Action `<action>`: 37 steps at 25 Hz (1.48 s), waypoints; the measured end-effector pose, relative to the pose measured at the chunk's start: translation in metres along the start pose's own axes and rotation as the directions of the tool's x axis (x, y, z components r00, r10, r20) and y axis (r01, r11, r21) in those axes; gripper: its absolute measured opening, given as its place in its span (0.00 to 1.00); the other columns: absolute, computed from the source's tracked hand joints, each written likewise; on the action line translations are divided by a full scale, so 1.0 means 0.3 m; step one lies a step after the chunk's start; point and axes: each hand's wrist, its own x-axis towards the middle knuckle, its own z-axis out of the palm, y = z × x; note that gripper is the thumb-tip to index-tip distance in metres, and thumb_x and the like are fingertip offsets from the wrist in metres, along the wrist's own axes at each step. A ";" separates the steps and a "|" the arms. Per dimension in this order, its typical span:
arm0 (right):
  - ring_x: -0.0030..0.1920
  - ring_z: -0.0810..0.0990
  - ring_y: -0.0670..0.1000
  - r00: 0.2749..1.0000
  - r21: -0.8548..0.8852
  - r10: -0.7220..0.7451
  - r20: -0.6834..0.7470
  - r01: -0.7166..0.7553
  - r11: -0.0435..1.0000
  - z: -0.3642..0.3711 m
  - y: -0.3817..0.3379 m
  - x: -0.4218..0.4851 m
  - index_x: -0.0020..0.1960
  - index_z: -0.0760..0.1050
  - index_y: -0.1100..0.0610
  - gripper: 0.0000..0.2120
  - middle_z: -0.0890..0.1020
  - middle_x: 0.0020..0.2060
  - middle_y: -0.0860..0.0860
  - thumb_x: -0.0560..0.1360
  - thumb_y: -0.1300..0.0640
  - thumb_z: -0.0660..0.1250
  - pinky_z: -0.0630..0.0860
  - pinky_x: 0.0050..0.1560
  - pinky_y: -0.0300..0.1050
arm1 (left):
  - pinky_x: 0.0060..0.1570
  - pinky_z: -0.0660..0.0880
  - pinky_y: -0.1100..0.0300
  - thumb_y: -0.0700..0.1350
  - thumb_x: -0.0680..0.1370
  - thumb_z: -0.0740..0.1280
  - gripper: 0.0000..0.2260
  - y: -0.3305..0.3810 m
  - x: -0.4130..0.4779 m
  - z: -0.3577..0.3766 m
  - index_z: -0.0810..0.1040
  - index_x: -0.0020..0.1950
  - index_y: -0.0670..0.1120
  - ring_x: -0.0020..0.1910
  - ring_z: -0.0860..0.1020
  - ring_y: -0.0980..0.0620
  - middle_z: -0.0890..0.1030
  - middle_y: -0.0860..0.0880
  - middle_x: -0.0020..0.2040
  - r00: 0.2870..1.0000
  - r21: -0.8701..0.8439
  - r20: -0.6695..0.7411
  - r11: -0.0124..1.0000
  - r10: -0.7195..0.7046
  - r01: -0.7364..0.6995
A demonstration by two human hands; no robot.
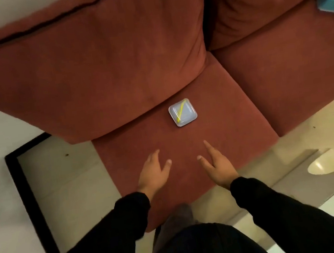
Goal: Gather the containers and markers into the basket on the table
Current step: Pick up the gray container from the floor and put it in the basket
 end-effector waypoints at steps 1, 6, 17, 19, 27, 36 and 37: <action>0.75 0.65 0.54 1.000 -0.025 0.017 0.009 -0.017 1.000 -0.008 -0.025 0.105 0.81 0.53 0.52 0.34 0.66 0.76 0.55 0.80 0.42 0.62 0.62 0.72 0.44 | 0.73 0.61 0.53 0.59 0.81 0.61 0.31 0.023 0.113 -0.028 0.60 0.79 0.45 0.76 0.63 0.45 0.65 0.43 0.77 1.000 0.037 0.012 0.999 0.015 -0.015; 0.69 0.68 0.63 0.993 -0.189 0.120 -0.010 -0.120 0.975 0.007 -0.114 0.597 0.81 0.49 0.54 0.40 0.66 0.73 0.59 0.77 0.43 0.64 0.69 0.67 0.56 | 0.72 0.64 0.49 0.57 0.80 0.63 0.31 0.082 0.593 -0.095 0.60 0.78 0.43 0.75 0.64 0.43 0.64 0.43 0.77 0.997 0.200 0.037 0.978 0.062 -0.068; 0.78 0.52 0.65 0.954 -0.471 0.276 -0.119 -0.299 0.830 0.152 -0.128 1.132 0.80 0.47 0.49 0.57 0.48 0.79 0.59 0.62 0.33 0.73 0.60 0.72 0.65 | 0.73 0.60 0.42 0.65 0.76 0.66 0.44 -0.052 0.896 0.088 0.50 0.81 0.44 0.78 0.54 0.40 0.52 0.40 0.80 0.982 0.570 0.161 0.803 0.098 -0.173; 0.77 0.52 0.66 0.951 -0.514 0.282 -0.126 -0.306 0.802 0.184 -0.121 1.138 0.79 0.50 0.48 0.54 0.49 0.79 0.60 0.63 0.35 0.74 0.62 0.71 0.66 | 0.76 0.55 0.41 0.66 0.74 0.67 0.47 -0.079 0.903 0.102 0.46 0.81 0.43 0.78 0.53 0.39 0.49 0.39 0.80 0.975 0.617 0.189 0.759 0.113 -0.208; 0.72 0.61 0.66 0.962 -0.385 0.170 -0.213 -0.243 0.890 0.105 -0.123 0.880 0.74 0.62 0.49 0.43 0.56 0.76 0.62 0.63 0.36 0.71 0.65 0.68 0.62 | 0.77 0.52 0.42 0.61 0.77 0.66 0.41 0.033 0.828 0.053 0.51 0.81 0.42 0.79 0.51 0.40 0.48 0.38 0.81 0.974 0.656 0.189 0.723 0.123 -0.218; 0.67 0.66 0.64 0.839 -0.064 0.341 -0.424 -0.403 0.913 -0.061 0.050 0.019 0.63 0.65 0.50 0.36 0.61 0.71 0.59 0.62 0.34 0.70 0.70 0.64 0.59 | 0.78 0.51 0.47 0.54 0.82 0.59 0.31 0.319 0.214 0.191 0.53 0.81 0.43 0.80 0.50 0.41 0.48 0.40 0.81 0.830 0.602 0.432 0.572 0.352 -0.556; 0.65 0.67 0.63 0.793 0.012 0.391 -0.467 -0.437 0.900 -0.057 0.098 -0.121 0.62 0.66 0.51 0.36 0.63 0.69 0.58 0.61 0.34 0.71 0.71 0.64 0.58 | 0.78 0.51 0.47 0.53 0.82 0.59 0.31 0.348 0.115 0.234 0.52 0.81 0.43 0.80 0.50 0.41 0.48 0.40 0.81 0.792 0.598 0.479 0.520 0.378 -0.610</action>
